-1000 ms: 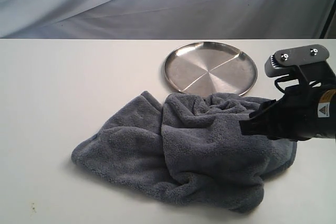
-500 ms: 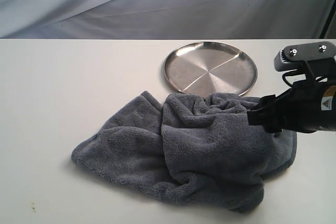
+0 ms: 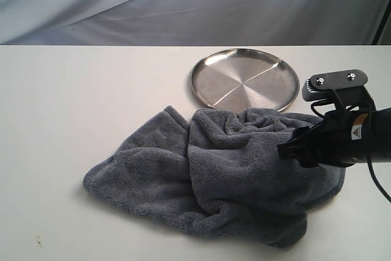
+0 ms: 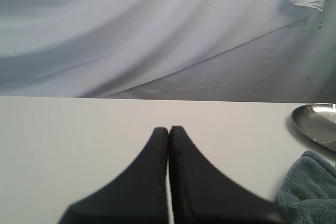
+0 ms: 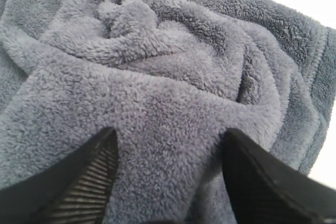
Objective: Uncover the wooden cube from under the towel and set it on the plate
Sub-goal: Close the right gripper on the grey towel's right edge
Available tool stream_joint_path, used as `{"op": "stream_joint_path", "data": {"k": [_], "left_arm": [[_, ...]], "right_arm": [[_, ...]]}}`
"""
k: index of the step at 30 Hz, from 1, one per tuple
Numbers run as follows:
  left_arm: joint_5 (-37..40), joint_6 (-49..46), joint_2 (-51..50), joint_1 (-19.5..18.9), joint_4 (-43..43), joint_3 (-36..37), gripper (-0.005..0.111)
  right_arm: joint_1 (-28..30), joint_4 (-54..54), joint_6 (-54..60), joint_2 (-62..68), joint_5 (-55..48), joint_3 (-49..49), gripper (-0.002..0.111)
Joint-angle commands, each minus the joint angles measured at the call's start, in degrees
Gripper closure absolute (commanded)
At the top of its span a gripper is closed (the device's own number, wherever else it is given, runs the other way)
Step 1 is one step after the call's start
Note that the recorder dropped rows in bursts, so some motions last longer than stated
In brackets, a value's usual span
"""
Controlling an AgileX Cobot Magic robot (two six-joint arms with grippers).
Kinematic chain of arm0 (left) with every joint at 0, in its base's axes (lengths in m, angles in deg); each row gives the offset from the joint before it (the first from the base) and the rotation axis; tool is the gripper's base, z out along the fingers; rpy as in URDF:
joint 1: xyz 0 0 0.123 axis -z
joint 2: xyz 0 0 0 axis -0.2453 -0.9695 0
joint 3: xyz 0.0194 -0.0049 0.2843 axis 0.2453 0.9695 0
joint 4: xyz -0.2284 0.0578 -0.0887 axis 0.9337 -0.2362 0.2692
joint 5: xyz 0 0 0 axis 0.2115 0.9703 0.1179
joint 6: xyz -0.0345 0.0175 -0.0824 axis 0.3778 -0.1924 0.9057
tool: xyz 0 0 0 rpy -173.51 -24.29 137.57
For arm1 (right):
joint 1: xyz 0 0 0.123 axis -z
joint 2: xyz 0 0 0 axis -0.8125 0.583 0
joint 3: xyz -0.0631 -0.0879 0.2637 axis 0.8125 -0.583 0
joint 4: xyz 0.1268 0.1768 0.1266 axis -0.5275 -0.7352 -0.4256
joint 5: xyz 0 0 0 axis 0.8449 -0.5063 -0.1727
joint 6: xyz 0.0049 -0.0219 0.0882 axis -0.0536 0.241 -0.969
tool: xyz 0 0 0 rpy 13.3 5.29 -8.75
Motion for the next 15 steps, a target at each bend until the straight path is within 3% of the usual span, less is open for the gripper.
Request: {"op": "stream_joint_path", "data": {"k": [1,13,15], "left_arm": [[-0.09,0.03,0.09,0.05,-0.04,0.25,0.105],[-0.09,0.17,0.09,0.05,-0.04,0.25,0.105],[-0.09,0.17,0.09,0.05,-0.04,0.25,0.105]], "right_arm": [[0.56,-0.61,0.18,0.29,-0.14,0.26,0.061],[0.44,-0.72,0.18,0.29,-1.22,0.26,0.108],[0.44,-0.72,0.18,-0.09,-1.67,0.26,0.108]]}}
